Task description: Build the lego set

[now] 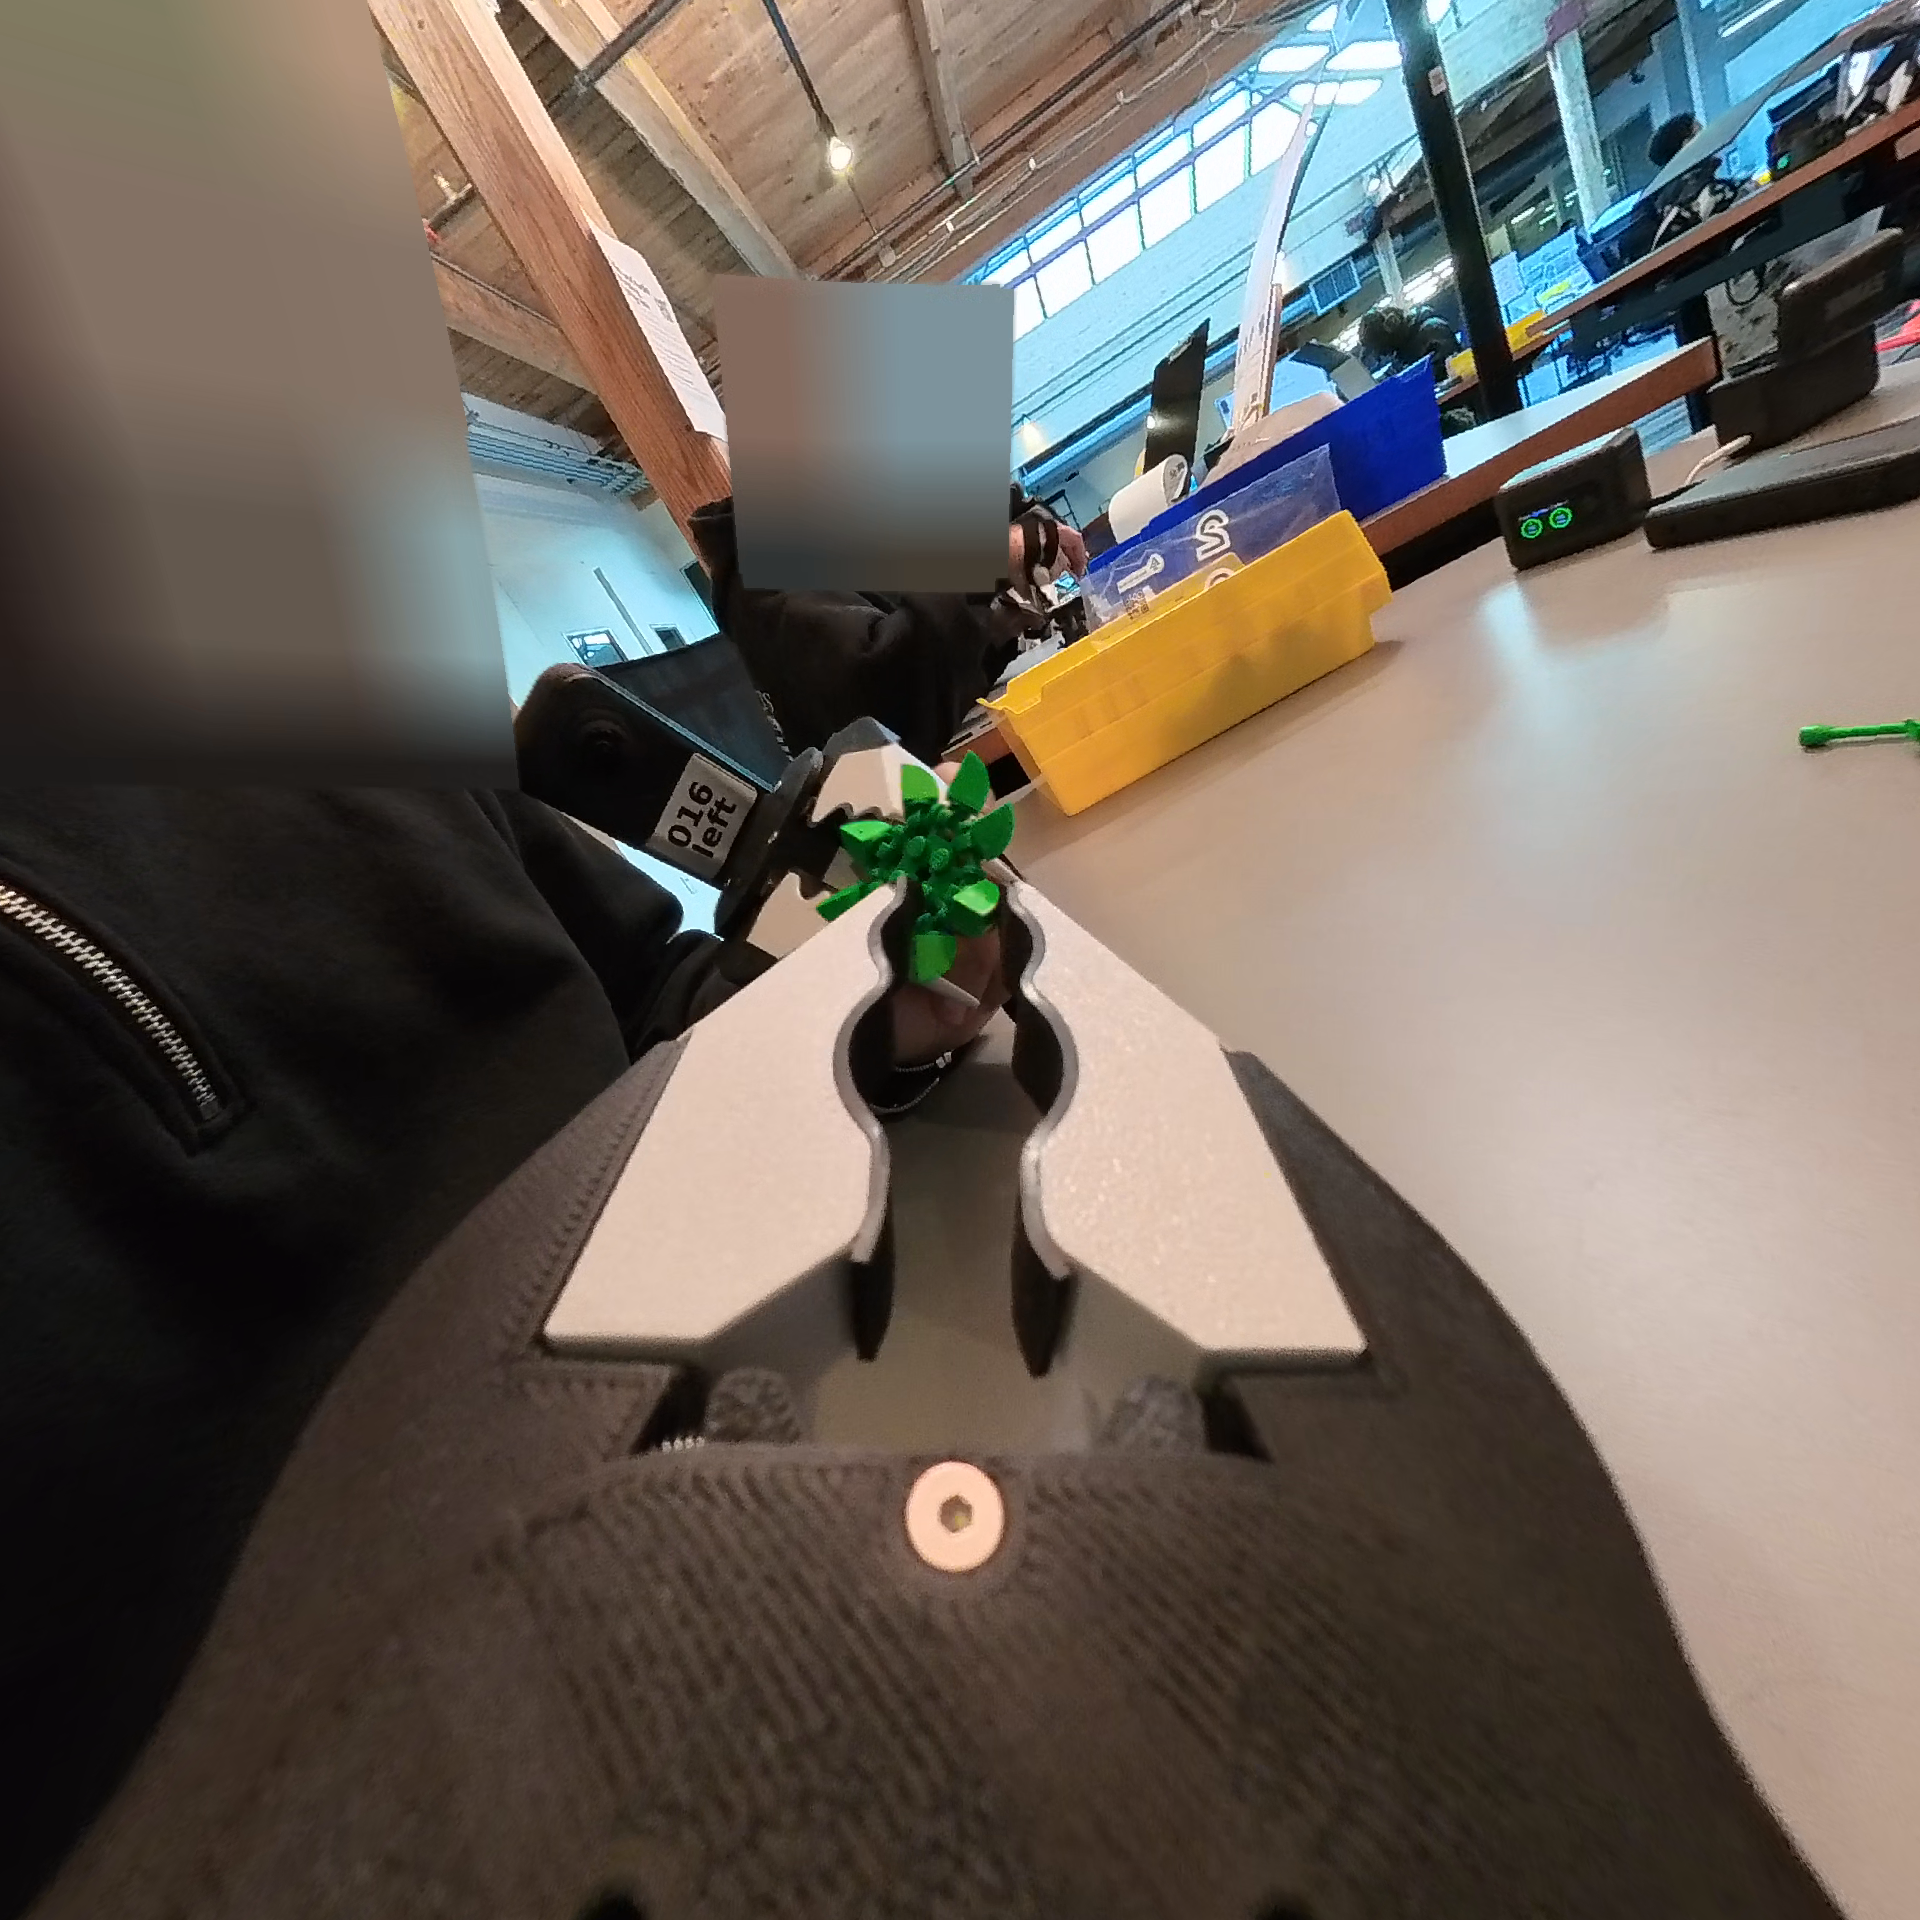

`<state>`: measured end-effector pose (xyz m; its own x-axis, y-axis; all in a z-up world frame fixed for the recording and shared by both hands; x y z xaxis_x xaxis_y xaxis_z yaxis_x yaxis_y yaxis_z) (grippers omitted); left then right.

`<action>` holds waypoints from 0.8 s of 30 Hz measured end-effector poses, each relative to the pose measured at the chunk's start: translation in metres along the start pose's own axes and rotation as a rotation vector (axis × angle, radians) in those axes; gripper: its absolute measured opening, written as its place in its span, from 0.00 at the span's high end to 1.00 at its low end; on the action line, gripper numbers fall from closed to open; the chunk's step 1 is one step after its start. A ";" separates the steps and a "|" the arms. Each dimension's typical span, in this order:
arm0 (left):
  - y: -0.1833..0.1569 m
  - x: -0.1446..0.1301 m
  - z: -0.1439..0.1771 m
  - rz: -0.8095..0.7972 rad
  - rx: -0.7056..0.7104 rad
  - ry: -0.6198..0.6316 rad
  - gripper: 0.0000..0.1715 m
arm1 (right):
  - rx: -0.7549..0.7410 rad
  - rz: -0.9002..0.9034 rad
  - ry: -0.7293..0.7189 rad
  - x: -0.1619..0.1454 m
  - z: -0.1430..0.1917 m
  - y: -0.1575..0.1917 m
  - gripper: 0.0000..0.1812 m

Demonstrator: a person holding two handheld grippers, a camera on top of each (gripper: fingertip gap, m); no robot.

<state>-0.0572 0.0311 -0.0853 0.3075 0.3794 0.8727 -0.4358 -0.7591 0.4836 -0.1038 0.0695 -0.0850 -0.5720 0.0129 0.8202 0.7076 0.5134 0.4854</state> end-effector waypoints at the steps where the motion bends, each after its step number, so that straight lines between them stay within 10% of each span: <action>1: 0.000 0.000 0.000 -0.001 0.001 0.000 0.92 | 0.000 0.002 -0.001 0.000 0.000 0.000 0.93; 24: -0.001 -0.005 -0.002 -0.006 0.013 0.007 0.92 | 0.001 -0.012 -0.032 0.005 0.003 0.000 0.97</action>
<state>-0.0601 0.0310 -0.0895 0.3042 0.3873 0.8703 -0.4232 -0.7636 0.4877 -0.1078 0.0718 -0.0814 -0.5934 0.0340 0.8042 0.7003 0.5143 0.4949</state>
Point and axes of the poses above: each gripper's, where its closed fingertips meet, z back along the fingers, x out of its top, y = z × x across the jaws, the point moved 3 cm from there along z, back along the fingers, and after that the axes turned 8 degrees about -y, right-handed, at the moved point
